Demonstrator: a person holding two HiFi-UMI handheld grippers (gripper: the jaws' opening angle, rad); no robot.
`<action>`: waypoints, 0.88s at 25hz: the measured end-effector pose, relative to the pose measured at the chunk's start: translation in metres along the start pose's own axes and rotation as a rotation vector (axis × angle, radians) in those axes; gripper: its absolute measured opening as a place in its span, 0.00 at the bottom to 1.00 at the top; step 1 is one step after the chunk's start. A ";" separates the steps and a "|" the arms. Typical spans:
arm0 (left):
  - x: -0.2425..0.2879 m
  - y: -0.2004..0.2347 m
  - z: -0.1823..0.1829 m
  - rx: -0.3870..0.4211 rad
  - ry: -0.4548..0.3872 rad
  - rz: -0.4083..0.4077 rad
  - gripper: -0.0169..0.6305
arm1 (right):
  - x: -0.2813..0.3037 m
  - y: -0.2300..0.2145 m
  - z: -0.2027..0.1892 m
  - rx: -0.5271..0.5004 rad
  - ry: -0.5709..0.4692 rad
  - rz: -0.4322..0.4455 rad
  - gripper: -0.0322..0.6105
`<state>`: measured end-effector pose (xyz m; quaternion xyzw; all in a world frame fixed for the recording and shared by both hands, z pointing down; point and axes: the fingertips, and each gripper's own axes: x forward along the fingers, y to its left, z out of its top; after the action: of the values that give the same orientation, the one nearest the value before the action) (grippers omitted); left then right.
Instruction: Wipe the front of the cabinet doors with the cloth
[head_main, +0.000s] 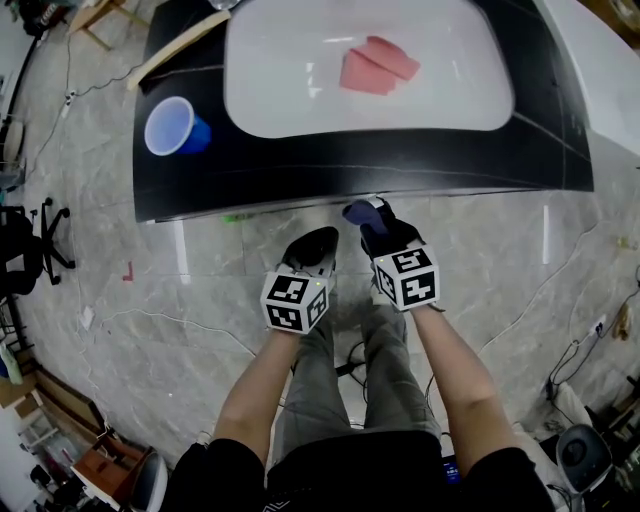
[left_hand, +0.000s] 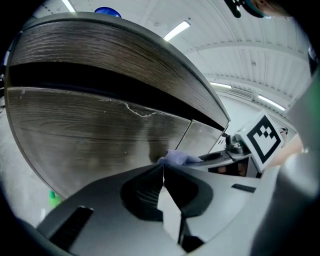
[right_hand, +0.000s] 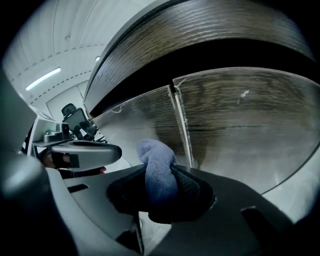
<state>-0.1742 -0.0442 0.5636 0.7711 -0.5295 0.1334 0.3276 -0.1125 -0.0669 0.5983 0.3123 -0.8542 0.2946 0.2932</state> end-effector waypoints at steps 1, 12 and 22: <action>-0.003 0.003 -0.001 0.003 0.000 0.003 0.05 | 0.002 0.006 -0.001 0.000 0.003 0.008 0.23; -0.073 0.085 -0.024 -0.025 0.005 0.123 0.05 | 0.051 0.102 -0.014 -0.050 0.066 0.118 0.23; -0.130 0.159 -0.057 -0.087 0.004 0.217 0.05 | 0.105 0.179 -0.020 -0.123 0.131 0.187 0.23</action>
<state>-0.3623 0.0512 0.5923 0.6939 -0.6145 0.1465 0.3455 -0.2988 0.0218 0.6264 0.1927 -0.8752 0.2874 0.3380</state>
